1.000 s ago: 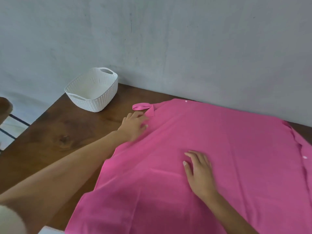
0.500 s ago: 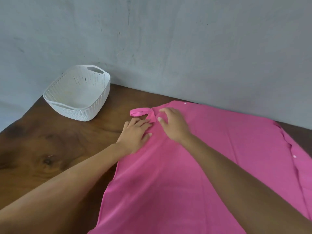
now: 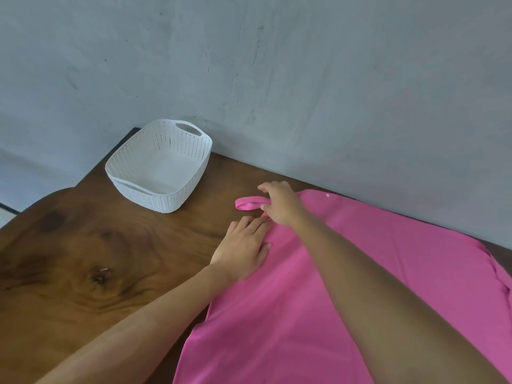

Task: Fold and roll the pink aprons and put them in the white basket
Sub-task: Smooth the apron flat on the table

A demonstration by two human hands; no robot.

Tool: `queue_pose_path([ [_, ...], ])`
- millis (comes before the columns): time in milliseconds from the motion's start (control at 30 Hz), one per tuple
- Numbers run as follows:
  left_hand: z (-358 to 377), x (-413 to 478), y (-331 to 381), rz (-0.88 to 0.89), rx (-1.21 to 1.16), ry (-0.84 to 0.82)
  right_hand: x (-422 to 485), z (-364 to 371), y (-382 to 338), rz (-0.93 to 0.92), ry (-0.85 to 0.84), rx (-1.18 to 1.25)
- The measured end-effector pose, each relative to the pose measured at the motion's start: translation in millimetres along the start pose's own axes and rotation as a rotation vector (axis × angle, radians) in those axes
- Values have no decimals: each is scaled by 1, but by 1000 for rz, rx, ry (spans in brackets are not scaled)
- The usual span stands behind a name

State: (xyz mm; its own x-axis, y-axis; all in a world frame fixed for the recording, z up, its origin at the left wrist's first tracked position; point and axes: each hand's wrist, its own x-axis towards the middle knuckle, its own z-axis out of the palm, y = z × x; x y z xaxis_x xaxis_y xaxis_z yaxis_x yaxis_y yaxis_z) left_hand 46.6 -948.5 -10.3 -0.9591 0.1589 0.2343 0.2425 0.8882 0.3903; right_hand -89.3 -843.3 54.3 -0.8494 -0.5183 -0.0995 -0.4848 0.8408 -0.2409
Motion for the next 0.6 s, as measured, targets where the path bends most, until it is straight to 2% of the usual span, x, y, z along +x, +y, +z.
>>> queue_pose_path([
  [167,0,1,-1,-6,-24,22,13,-6,-4,18,-6,-2],
  [367,-9,13,-11,-132,-286,42,5,-30,11,69,84,177],
  [500,-21,29,-21,-270,-226,52,-8,-37,24,109,181,316],
  [600,-28,45,-31,-358,-225,7,-25,-32,31,72,248,411],
])
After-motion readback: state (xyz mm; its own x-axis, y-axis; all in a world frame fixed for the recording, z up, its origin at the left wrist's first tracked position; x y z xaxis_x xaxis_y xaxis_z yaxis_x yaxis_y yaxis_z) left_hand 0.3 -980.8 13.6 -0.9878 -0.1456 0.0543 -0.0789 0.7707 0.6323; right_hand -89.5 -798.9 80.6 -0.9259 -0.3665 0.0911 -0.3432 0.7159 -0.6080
